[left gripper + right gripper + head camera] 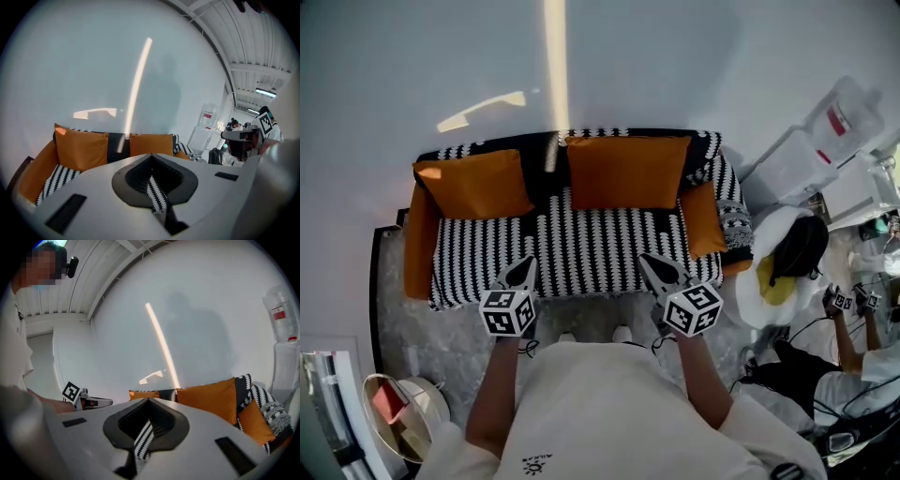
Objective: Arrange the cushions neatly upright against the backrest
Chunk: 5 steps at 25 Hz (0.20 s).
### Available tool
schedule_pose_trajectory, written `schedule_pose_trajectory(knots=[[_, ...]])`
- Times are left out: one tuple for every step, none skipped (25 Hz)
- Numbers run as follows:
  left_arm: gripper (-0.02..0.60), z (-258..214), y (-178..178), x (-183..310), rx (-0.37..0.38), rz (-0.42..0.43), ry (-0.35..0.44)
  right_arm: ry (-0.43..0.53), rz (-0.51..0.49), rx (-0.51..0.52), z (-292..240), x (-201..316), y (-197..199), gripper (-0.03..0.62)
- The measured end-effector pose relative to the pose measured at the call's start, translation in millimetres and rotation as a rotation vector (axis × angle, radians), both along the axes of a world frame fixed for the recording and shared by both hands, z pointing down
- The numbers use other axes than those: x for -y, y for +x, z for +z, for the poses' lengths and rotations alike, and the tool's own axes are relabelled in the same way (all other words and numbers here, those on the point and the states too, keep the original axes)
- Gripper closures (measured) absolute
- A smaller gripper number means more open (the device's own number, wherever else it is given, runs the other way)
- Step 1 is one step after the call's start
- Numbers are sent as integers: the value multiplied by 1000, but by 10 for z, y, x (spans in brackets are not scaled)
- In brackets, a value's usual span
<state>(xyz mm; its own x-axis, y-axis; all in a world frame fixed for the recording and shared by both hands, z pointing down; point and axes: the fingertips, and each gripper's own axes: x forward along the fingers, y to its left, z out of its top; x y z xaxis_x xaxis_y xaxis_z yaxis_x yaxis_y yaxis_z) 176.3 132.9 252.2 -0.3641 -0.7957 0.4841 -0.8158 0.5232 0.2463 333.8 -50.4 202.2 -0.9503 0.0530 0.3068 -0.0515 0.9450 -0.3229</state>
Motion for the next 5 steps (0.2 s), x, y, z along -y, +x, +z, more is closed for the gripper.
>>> schedule_pose_trajectory(knots=[[563,-1,-16,-1,0,-3,2,2,9,2,-3,21,1,572],[563,-8,-35,-8,2,-6,5,6,18,4,-8,36,1,572],[563,-18,-56,-23,4,-7,10,11,25,5,-12,43,-2,572],[563,-30,-78,-42,7,-9,14,15,31,6,-16,46,-6,572],[563,-42,-101,-63,10,-10,19,20,37,7,-20,46,-11,572]])
